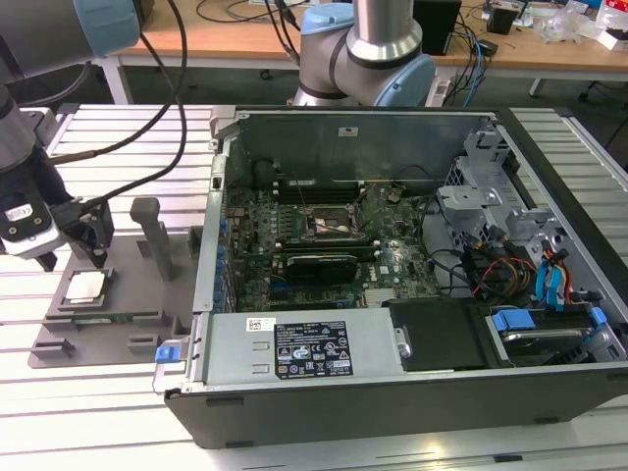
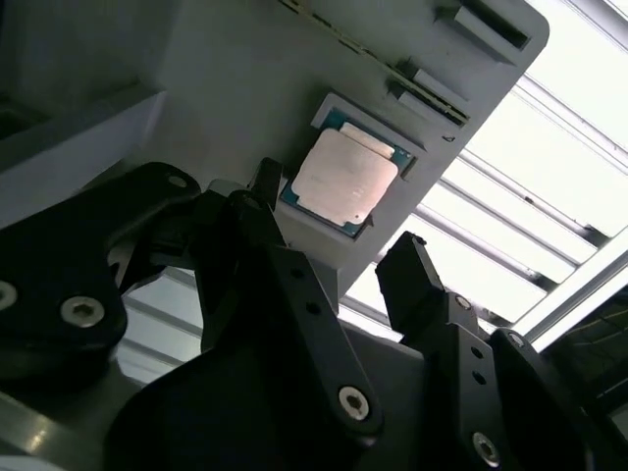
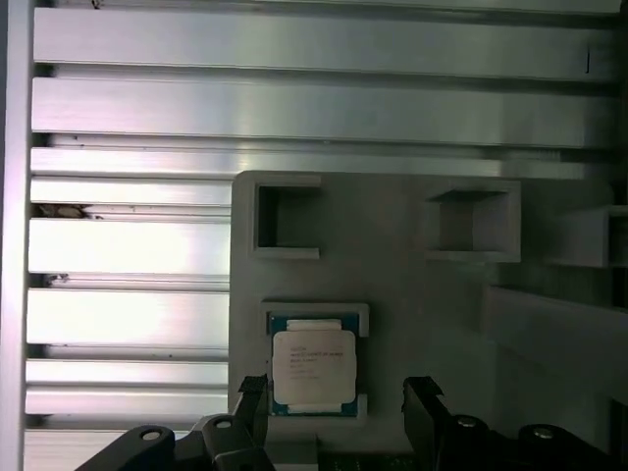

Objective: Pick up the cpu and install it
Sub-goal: 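Pick up the cpu and move it towards the insertion slot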

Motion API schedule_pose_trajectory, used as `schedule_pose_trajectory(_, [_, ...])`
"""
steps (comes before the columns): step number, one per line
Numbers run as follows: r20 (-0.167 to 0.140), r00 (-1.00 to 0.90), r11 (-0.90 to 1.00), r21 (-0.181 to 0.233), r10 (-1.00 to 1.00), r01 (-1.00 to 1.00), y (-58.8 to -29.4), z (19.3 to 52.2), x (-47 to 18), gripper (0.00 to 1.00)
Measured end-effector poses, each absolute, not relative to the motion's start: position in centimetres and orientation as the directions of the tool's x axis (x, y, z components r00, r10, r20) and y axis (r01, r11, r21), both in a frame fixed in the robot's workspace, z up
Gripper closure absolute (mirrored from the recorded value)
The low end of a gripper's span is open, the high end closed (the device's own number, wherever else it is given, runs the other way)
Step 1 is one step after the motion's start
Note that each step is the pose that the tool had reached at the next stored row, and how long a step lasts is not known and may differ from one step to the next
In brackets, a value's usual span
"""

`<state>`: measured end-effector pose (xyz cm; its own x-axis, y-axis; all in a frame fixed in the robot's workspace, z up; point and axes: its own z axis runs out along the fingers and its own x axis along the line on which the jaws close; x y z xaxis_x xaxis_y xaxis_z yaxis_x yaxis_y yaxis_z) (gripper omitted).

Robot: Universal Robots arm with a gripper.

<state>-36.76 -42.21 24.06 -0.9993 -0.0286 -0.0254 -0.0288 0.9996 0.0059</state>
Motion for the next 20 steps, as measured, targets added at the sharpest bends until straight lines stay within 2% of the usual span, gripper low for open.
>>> schedule_pose_trajectory(7, [-0.026, -0.997, 0.997, 0.005, -0.075, -0.075, -42.3, 23.7, -36.8, 0.34])
schedule_pose_trajectory(11, [-0.023, -0.997, 0.997, -0.019, -0.078, -0.078, -42.4, 23.6, -36.9, 0.34])
schedule_pose_trajectory(20, [-0.023, -0.997, 0.997, -0.019, -0.078, -0.078, -42.4, 22.9, -36.9, 0.34])
